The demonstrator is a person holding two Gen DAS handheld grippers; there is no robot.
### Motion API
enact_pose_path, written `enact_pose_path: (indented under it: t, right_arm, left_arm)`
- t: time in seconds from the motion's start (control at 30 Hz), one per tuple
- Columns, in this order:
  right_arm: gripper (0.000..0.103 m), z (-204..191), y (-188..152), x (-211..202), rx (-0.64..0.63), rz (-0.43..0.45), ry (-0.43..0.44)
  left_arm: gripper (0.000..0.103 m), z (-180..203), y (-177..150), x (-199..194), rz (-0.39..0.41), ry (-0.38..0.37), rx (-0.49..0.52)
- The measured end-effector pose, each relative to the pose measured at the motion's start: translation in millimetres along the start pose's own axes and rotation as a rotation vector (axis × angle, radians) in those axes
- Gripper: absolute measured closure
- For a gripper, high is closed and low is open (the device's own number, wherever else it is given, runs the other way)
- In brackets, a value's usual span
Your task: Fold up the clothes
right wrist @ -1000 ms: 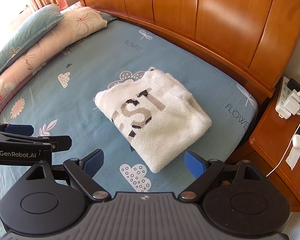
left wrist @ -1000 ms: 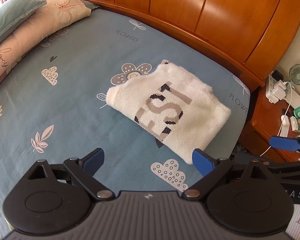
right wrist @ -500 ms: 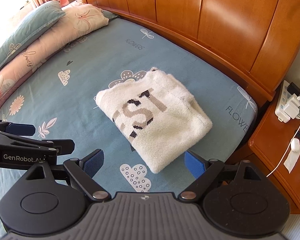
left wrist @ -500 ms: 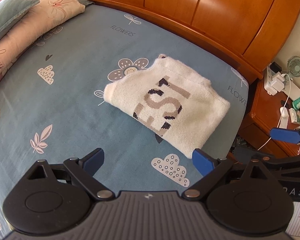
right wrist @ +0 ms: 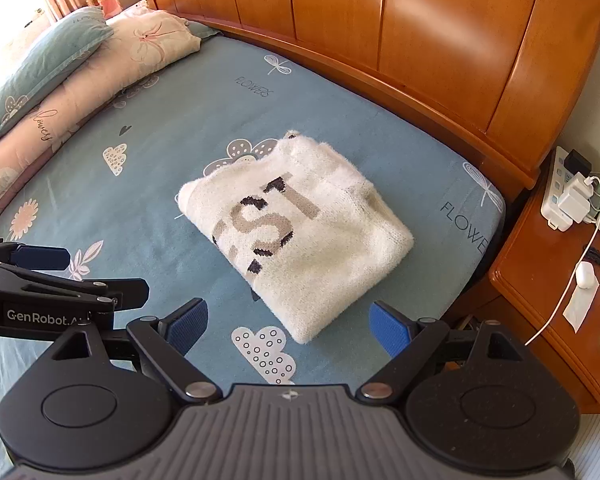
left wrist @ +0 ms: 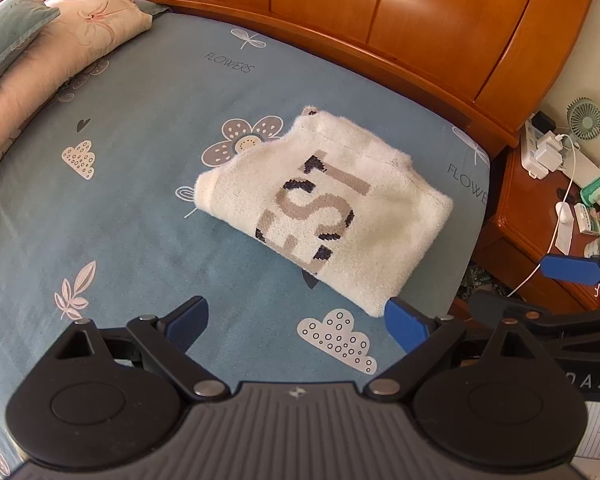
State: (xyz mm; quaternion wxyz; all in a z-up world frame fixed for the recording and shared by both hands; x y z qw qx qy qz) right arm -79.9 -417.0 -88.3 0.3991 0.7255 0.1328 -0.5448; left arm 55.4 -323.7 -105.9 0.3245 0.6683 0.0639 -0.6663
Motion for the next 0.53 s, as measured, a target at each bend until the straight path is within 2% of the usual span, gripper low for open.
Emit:
enact_pose_path:
  t: [0.37,0.53]
  right_arm:
    - [0.012,3.7,2.2,4.3,0.006,-0.004,0.006]
    - [0.012,5.3,3.5,5.3,0.005,-0.006,0.009]
  left_arm:
    - [0.008,1.4,2.7,2.1,0.020,0.012,0.000]
    - [0.008,1.6,4.0,5.2,0.004,-0.001,-0.010]
Point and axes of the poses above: each gripper's, at about its wrist camera, not at the fingertips, and x roughly the way its jaws point, z to its right, y to its top, the point moved 6 cm from there along x, roughly the way its jaws point, and after that the axes turned 4 degrees about -y, right-handed, at the moved point
